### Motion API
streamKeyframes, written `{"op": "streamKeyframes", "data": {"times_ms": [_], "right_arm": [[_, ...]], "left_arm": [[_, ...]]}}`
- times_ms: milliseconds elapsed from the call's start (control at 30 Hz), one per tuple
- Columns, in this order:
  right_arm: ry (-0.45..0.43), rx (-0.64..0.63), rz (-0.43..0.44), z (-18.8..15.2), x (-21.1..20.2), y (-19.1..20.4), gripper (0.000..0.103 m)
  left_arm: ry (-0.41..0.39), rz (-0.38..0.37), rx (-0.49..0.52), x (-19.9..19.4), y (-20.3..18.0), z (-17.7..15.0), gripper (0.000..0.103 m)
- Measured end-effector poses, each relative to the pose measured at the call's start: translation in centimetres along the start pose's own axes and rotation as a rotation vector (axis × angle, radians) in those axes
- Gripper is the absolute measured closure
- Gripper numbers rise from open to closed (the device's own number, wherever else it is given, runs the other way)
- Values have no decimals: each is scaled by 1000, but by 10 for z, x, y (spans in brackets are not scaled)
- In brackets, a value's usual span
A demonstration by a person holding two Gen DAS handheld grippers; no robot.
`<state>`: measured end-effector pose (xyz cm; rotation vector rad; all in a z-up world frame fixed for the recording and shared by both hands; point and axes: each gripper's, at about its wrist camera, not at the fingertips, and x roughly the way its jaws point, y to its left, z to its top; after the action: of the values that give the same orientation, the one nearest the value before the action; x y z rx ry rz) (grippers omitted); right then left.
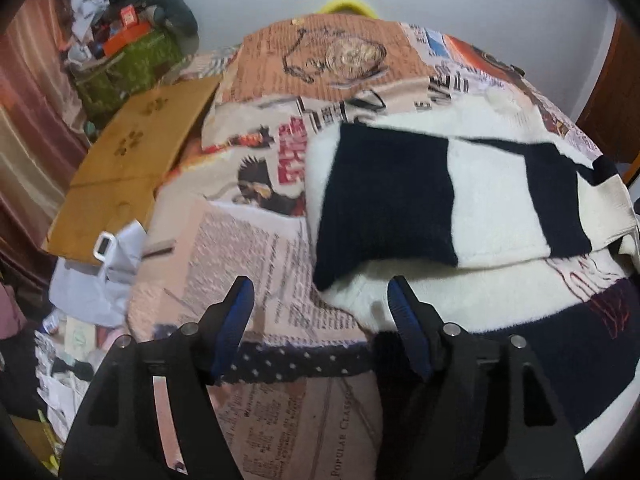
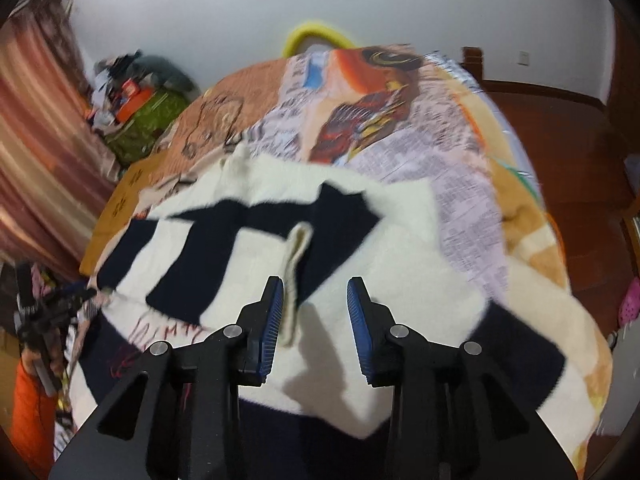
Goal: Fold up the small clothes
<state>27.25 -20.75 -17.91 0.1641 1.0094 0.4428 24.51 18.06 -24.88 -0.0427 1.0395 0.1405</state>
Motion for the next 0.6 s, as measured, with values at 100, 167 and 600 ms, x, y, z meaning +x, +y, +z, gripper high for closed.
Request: {"op": "streamKeyframes", "data": {"times_ms": [100, 167, 600], "right_arm": [[20, -6, 15, -2, 16, 8, 73], [25, -14, 19, -2, 27, 14, 73], [-34, -11, -77, -18, 3, -5, 97]], "left_arm": [[38, 10, 9, 13, -7, -7, 34], [65, 7, 6, 21, -10, -12, 34], [53, 46, 28, 12, -21, -14, 34]]}}
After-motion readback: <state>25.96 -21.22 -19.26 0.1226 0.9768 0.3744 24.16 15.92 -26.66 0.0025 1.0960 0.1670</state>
